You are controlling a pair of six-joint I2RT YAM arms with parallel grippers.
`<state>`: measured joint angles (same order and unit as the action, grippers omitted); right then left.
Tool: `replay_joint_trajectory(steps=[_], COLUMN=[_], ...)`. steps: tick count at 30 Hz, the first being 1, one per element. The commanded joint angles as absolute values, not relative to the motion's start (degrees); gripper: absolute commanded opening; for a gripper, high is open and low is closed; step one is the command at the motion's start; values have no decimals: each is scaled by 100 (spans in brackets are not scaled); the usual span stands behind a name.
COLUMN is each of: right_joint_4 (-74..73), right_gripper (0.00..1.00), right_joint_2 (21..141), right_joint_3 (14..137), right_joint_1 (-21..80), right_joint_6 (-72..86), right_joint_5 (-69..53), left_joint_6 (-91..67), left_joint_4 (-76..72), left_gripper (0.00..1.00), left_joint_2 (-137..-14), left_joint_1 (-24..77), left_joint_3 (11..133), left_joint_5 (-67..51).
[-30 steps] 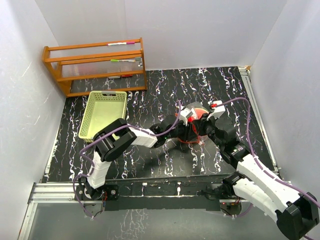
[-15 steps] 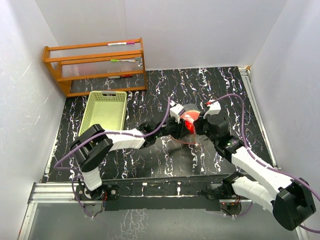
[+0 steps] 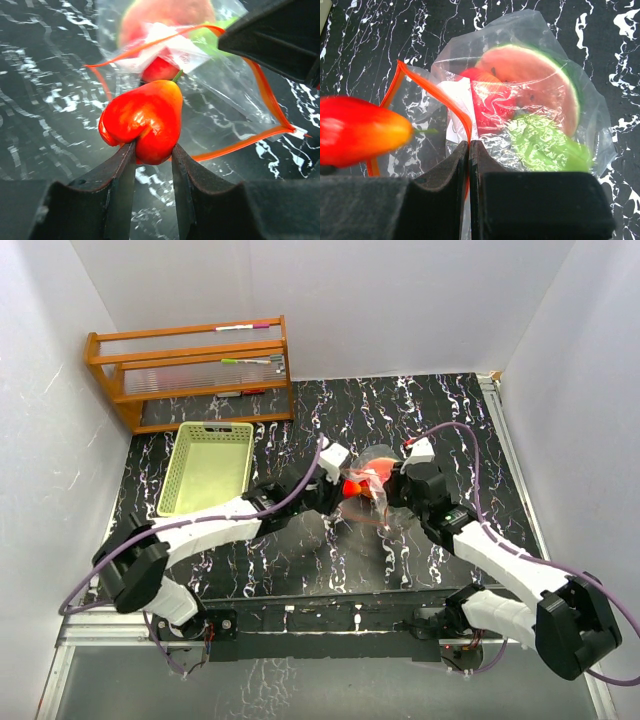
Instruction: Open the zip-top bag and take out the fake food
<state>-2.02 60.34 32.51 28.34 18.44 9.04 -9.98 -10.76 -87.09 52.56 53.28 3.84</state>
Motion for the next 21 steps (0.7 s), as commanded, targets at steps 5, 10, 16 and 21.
replay_joint_trajectory(steps=[5,10,16,21], right_joint_4=[466,569,618,760], right_gripper=[8,8,8,8], right_joint_2=[6213,6380,6388,6367], right_joint_3=[3315,3346,3296,3108], right_joint_1=[2793,2784,2786,2786], right_joint_6=[1977,1975,1960,2056], right_joint_5=[724,641,586,546], left_joint_6=[-1312,-2159,-2765,-3221], left_joint_4=[-27,-13,318,189], left_gripper=[0,0,0,0], left_joint_2=[-7538,-7149,-6909,-7186], left_joint_1=[4145,3074,2053,1493], left_joint_3=[5058,4756,4621,4457], left_joint_5=[1278,1710,2149,2146])
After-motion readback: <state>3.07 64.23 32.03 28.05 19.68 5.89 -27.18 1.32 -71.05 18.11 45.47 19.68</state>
